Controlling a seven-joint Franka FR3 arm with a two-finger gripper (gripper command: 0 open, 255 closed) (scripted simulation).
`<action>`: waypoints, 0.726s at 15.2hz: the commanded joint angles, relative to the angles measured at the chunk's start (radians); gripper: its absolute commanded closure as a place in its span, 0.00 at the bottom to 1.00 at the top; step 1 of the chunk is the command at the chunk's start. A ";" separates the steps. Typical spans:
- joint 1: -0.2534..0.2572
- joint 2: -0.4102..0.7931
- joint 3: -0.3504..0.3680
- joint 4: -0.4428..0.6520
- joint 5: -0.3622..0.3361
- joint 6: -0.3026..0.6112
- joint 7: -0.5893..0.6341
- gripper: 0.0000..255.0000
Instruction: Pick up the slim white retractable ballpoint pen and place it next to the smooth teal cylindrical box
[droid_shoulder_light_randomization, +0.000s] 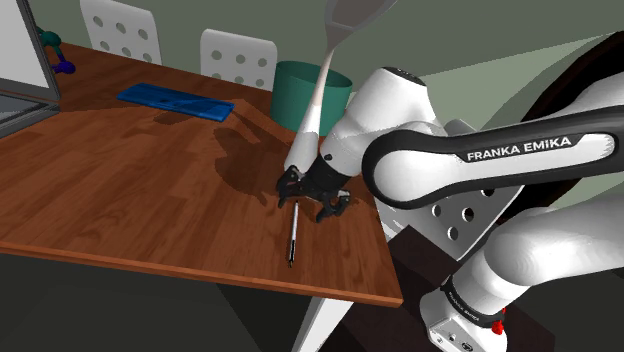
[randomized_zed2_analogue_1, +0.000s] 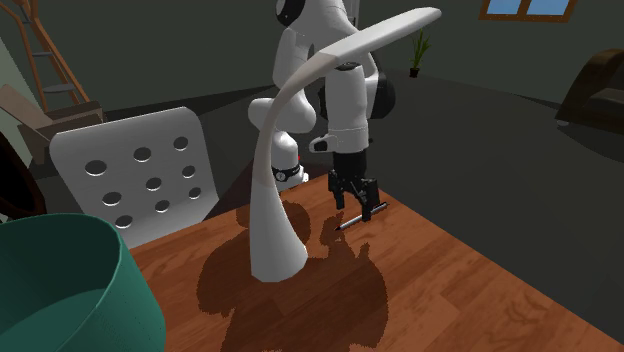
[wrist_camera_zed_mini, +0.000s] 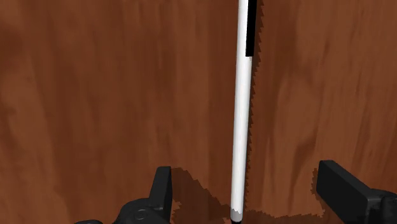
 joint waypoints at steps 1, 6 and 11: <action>-0.003 0.007 0.005 -0.001 0.000 0.009 0.000 0.00; -0.003 0.007 0.005 -0.001 0.000 0.009 0.000 0.00; -0.004 0.007 0.005 -0.001 0.000 0.009 0.000 1.00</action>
